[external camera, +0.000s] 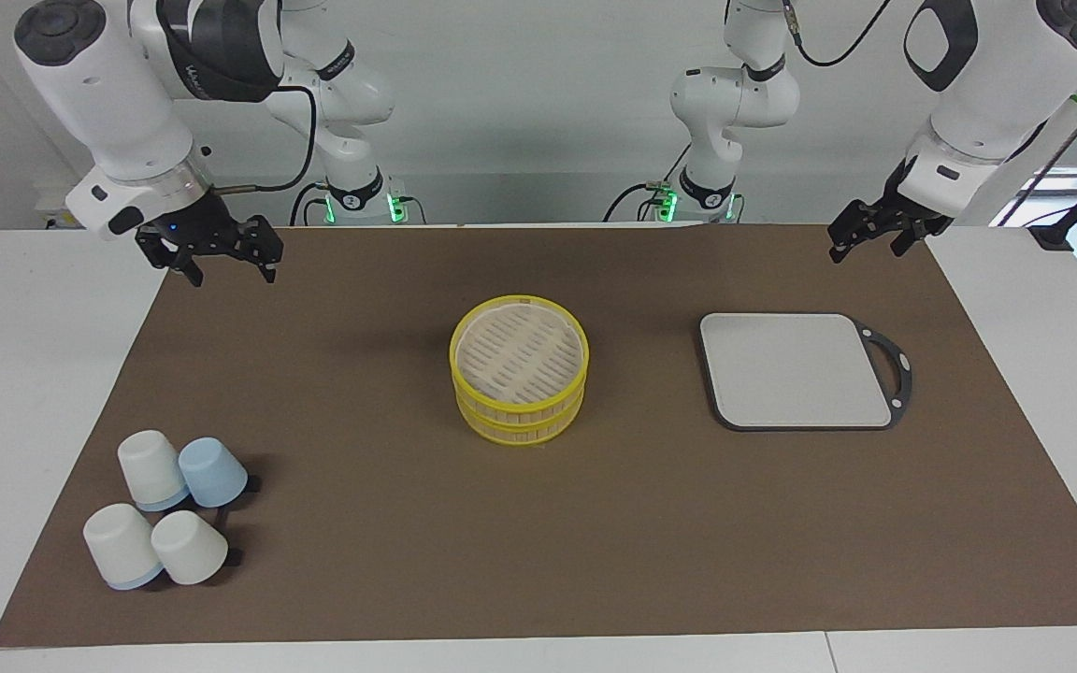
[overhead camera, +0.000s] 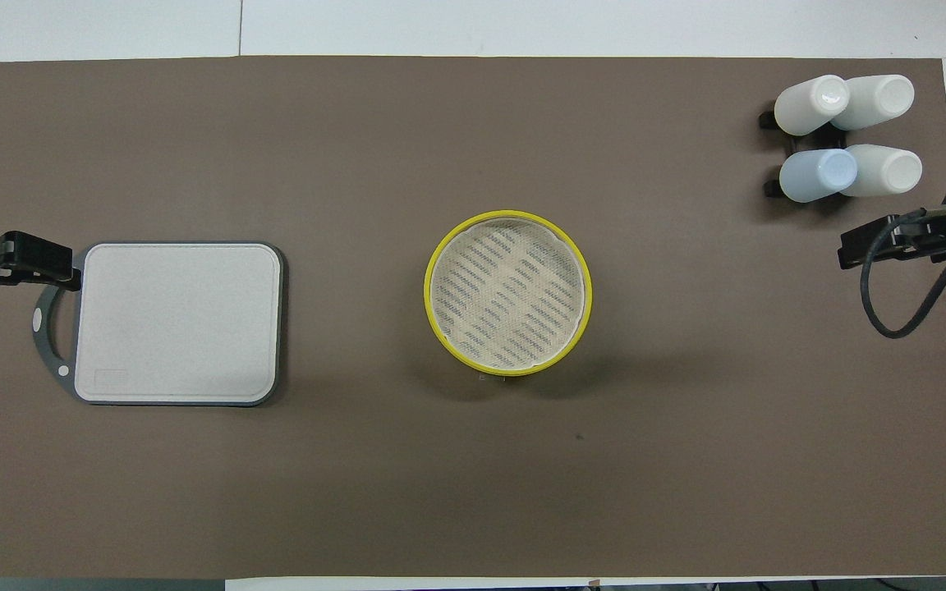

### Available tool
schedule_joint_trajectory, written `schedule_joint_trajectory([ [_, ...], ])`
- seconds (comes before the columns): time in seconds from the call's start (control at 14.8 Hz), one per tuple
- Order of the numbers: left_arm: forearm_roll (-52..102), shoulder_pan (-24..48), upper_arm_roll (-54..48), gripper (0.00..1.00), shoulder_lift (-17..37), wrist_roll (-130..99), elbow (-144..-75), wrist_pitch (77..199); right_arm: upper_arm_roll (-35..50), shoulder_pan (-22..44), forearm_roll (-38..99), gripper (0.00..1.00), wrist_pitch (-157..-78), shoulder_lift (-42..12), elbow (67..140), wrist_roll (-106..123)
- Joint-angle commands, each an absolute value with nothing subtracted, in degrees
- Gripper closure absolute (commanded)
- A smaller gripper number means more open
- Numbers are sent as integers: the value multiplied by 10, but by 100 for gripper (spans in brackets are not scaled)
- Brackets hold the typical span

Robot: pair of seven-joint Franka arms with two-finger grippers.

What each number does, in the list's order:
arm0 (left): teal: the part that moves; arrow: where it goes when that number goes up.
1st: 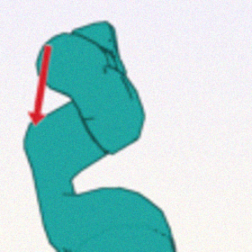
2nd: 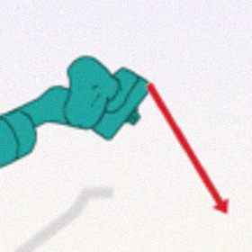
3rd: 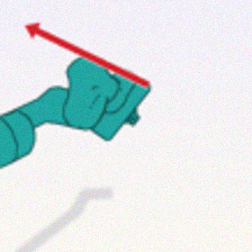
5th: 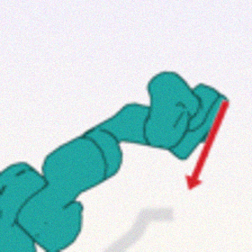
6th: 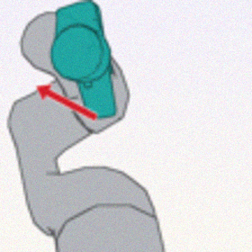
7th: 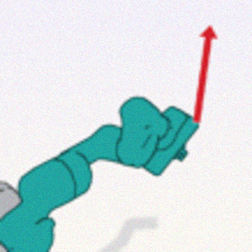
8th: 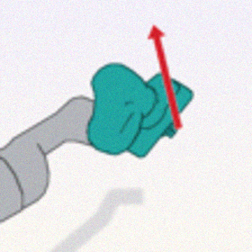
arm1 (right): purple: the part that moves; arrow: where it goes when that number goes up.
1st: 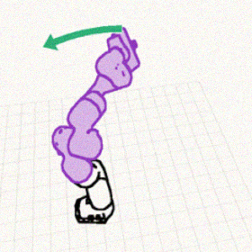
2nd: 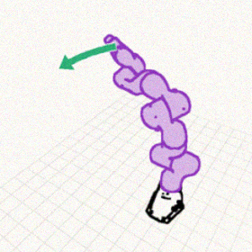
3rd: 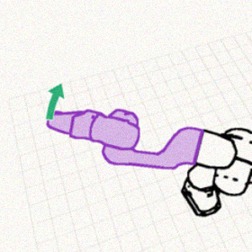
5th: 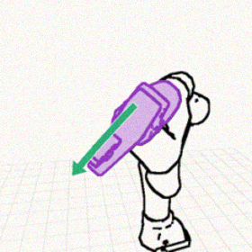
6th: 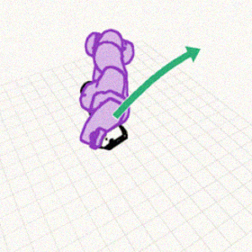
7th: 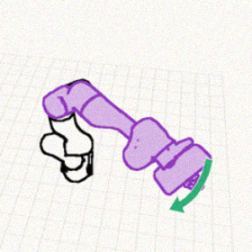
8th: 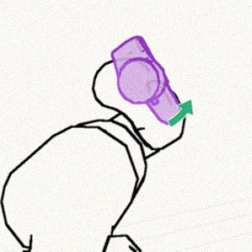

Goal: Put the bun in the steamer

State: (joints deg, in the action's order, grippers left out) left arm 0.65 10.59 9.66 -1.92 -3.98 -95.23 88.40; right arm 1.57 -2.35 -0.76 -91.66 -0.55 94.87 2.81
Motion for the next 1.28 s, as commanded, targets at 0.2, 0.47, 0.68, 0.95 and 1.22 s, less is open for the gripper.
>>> schedule_joint_trajectory([
  [0.2, -5, 19, 12, 0, -27, -33, -966, 900, 23, -40, -1, 0, -936, 4, 962, 30],
  [0.47, -5, 21, 15, 0, -1, -28, -935, 882, 23, -48, -1, 0, -939, -3, 946, 33],
  [0.68, -6, 31, 16, 0, 8, -27, -924, 866, 23, -48, -3, 0, -938, -5, 939, 33],
  [0.95, -5, 45, 39, 0, -3, -25, -933, 869, 23, -50, -7, 0, -939, -5, 939, 34],
  [1.22, -5, 58, 42, 0, -4, -28, -940, 875, 23, -50, -6, 0, -933, -4, 940, 34],
])
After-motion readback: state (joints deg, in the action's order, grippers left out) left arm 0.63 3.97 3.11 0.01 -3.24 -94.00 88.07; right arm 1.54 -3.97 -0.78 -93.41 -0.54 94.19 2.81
